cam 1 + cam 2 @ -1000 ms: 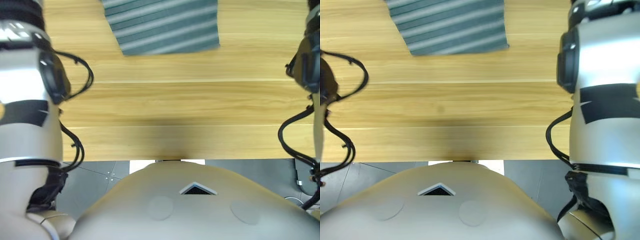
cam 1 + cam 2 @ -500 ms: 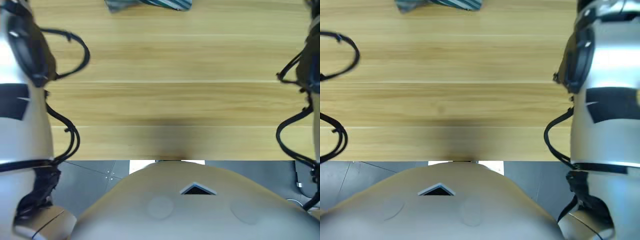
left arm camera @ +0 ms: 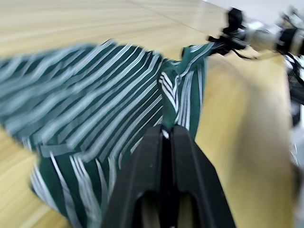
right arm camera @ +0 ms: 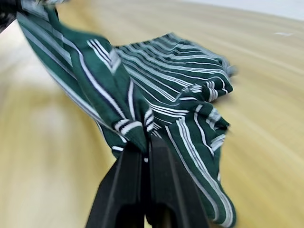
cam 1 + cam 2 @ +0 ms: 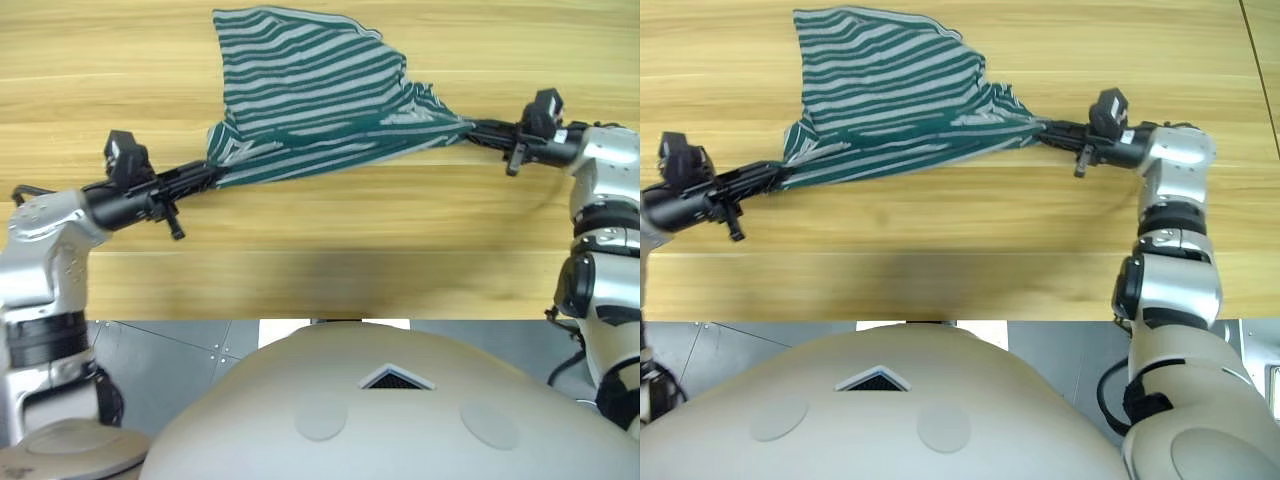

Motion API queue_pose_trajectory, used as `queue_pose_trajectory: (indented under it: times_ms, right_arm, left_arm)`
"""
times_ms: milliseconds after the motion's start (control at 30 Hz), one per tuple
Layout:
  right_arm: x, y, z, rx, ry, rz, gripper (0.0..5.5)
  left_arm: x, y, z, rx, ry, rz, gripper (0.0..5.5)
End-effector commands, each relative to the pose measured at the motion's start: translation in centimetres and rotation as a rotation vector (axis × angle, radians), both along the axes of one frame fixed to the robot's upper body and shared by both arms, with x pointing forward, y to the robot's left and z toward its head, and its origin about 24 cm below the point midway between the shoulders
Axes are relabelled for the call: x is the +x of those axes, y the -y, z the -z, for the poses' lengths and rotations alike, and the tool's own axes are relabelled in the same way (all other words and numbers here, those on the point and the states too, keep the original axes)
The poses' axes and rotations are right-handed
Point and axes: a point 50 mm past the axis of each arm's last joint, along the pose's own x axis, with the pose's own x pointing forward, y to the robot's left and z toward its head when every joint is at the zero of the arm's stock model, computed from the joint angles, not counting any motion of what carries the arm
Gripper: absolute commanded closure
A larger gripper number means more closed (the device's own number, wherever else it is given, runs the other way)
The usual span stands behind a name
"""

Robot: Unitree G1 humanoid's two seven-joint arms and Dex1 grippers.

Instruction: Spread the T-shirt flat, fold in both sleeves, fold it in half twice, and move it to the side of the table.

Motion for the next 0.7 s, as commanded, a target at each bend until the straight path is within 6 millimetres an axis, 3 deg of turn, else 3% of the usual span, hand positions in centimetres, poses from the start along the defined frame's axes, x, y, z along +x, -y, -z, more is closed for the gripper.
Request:
queue_pose_trajectory:
  times_ms: [33, 133, 233, 433, 500, 633, 700]
  right_arm:
    - [-3.4, 0.0, 2.2, -0.221, -0.042, -0.119, 5.50]
    - [-4.8, -0.3, 2.6, -0.262, -0.047, -0.155, 5.50]
    - [-6.2, -0.2, 2.2, -0.284, -0.051, -0.183, 5.50]
    - [-8.5, 2.5, 1.4, -0.348, -0.132, -0.133, 5.50]
    - [-9.1, 2.8, 1.3, -0.354, -0.154, -0.138, 5.03]
    - [-9.7, 1.5, 0.2, -0.321, -0.149, -0.219, 4.23]
    - [-10.5, 0.4, -0.3, -0.293, -0.158, -0.297, 4.19]
  left_arm:
    - [-3.0, 0.4, 4.2, 0.283, -0.024, 0.094, 5.48]
    - [-4.5, -0.1, 7.1, 0.500, 0.050, 0.187, 5.48]
    - [-6.3, 0.3, 8.3, 0.560, 0.129, 0.276, 5.48]
    - [-9.2, 1.7, 7.1, 0.579, 0.311, 0.363, 4.51]
    - [-9.1, 1.9, 6.2, 0.569, 0.377, 0.331, 4.16]
    - [-8.1, 2.4, 3.8, 0.554, 0.524, 0.251, 3.39]
    - [-7.7, 2.8, 3.0, 0.545, 0.577, 0.236, 3.35]
